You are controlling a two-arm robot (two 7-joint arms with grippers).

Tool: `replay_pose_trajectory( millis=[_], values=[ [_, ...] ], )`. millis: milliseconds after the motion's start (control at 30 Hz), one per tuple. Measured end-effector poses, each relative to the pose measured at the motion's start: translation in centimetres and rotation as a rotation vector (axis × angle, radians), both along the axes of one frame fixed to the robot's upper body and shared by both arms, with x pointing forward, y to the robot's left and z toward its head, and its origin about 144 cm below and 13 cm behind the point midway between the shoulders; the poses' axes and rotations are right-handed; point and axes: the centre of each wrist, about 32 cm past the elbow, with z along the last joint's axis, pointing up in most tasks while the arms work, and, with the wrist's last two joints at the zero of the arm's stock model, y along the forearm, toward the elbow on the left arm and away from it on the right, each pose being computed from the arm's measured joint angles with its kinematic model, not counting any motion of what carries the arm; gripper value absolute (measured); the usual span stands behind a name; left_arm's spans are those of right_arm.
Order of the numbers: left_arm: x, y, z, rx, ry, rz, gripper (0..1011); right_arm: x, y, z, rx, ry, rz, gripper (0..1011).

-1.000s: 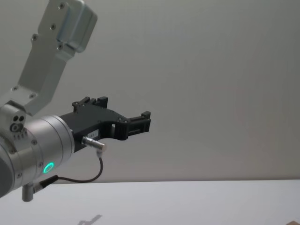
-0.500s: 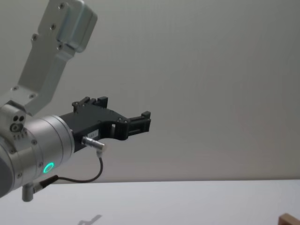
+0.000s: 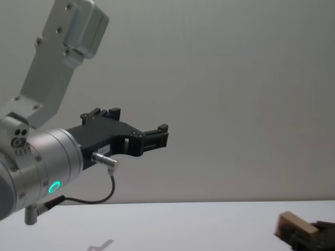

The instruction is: Use the one hand to pick up the stamp and affix it onto the A4 paper.

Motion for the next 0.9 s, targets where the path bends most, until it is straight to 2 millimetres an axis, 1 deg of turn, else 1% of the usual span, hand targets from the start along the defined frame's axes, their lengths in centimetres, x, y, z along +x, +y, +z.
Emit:
replay_pose_trajectory(
  millis=[267, 300, 467, 667, 900],
  values=[
    [0.0, 0.0, 0.0, 0.000, 0.000, 0.000, 1001, -0.4, 2.8, 0.2, 0.022, 0.004, 0.077, 220],
    [0.0, 0.0, 0.0, 0.000, 0.000, 0.000, 1001, -0.4, 2.8, 0.2, 0.022, 0.004, 0.077, 220],
    [0.0, 0.0, 0.0, 0.000, 0.000, 0.000, 1001, -0.7, 5.1, -0.2, 0.017, 0.013, 0.117, 220],
    [0.0, 0.0, 0.0, 0.000, 0.000, 0.000, 1001, -0.9, 6.8, -0.7, -0.006, 0.018, 0.141, 221],
    [0.0, 0.0, 0.0, 0.000, 0.000, 0.000, 1001, -0.8, 8.0, -1.4, -0.029, 0.019, 0.156, 221]
  ],
)
